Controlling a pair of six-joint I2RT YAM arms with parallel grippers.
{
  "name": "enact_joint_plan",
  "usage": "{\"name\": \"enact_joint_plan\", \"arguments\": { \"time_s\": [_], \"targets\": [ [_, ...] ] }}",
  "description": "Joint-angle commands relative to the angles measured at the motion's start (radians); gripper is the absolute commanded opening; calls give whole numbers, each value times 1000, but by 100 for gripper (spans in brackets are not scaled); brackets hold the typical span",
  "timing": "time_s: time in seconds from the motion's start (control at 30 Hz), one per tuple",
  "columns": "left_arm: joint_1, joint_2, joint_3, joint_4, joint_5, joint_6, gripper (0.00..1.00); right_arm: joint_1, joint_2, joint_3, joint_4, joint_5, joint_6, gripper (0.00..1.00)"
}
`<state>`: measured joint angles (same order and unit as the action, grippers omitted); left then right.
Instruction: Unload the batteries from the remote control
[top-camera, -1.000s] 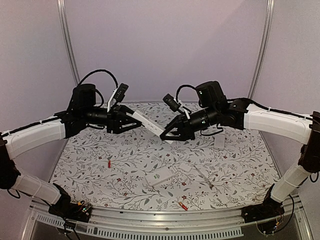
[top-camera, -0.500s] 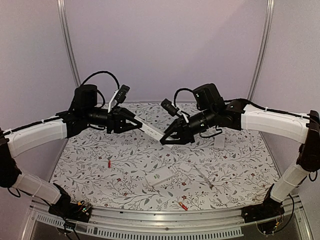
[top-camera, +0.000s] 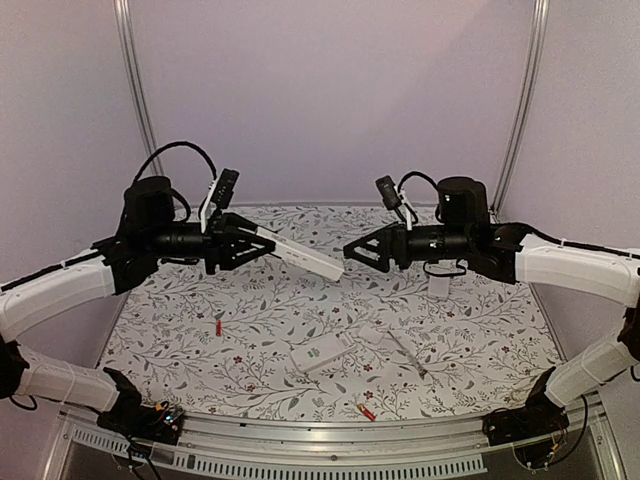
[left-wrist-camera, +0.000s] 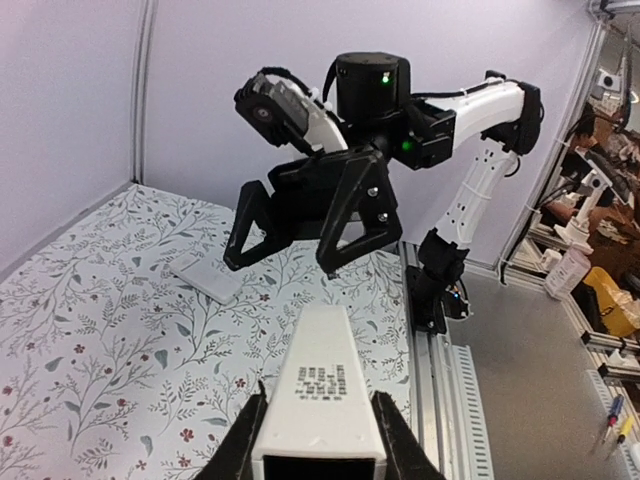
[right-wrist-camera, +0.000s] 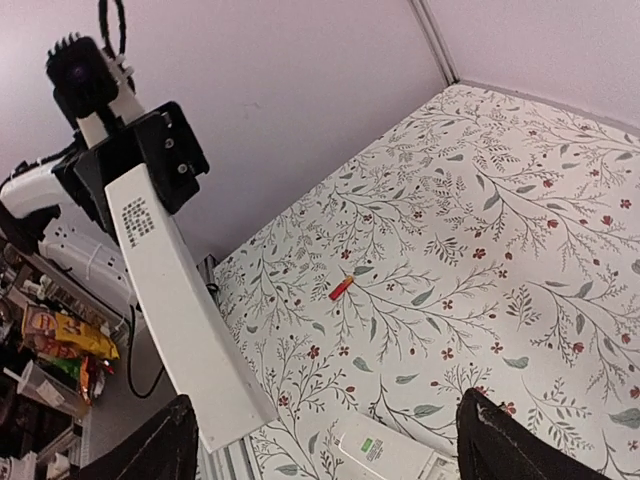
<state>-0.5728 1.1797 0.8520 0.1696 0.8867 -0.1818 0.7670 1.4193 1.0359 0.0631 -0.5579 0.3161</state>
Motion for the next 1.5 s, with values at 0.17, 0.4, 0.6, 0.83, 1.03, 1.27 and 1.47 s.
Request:
{"name": "enact_joint_plan", "arguments": {
  "time_s": [0.17,0.4,0.6,0.83,1.03,1.27,1.47],
  "targets": [
    [-114,-137,-109,138,-333,154,0,-6,9,-161,417,44,679,88],
    [-190,-167,-152,149,-448,220,0,39,84,-69,448,-41,738,88],
    [-199,-170,-166,172,-445,207,0,65,158,-31,459,-103,765,83],
    [-200,-171,-166,173,-446,208,0,74,193,-16,463,-142,779,59],
    [-201,-169,-161,154,-429,217,0,73,185,-36,464,-129,793,14],
    [-200,-151,-137,114,-412,224,3,64,164,-66,472,-104,811,1],
    [-201,-117,-107,56,-405,240,22,62,146,-71,475,-97,808,0]
  ]
}}
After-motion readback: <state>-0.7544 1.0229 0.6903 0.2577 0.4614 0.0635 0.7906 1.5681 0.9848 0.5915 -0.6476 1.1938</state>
